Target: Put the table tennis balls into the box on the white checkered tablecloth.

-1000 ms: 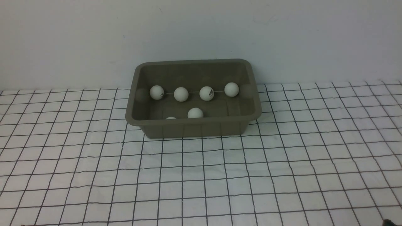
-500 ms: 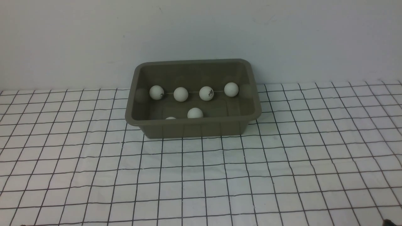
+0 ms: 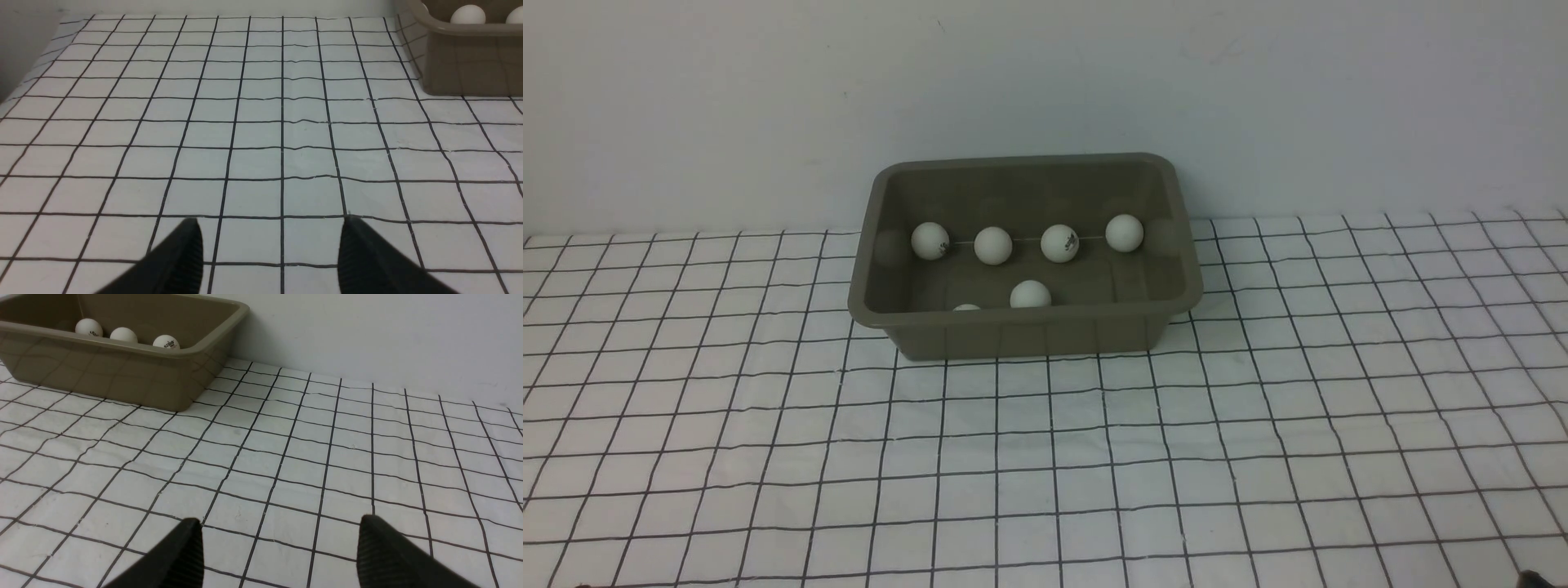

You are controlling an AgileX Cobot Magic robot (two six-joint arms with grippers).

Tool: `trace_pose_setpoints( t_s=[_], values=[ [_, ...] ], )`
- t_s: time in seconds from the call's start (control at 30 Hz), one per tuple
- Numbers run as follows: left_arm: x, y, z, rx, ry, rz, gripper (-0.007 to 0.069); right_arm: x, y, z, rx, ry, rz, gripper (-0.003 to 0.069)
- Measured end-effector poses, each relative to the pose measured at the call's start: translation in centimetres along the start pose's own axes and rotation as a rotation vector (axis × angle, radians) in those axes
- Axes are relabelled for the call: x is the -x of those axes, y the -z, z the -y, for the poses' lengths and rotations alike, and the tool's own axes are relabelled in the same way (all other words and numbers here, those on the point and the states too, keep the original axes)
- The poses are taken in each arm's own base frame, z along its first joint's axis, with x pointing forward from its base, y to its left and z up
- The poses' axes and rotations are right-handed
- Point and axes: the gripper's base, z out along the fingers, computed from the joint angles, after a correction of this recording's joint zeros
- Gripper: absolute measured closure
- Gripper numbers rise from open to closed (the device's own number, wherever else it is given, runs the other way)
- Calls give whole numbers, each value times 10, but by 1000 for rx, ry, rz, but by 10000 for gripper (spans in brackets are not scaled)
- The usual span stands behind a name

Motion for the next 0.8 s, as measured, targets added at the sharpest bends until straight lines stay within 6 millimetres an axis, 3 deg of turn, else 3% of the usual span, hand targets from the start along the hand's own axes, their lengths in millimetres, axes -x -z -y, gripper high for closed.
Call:
trace_pose_setpoints(
  t_s=[0.8],
  values=[
    [0, 0, 0, 0, 0, 0, 220, 0, 0, 1, -16, -2, -2, 198]
  ],
)
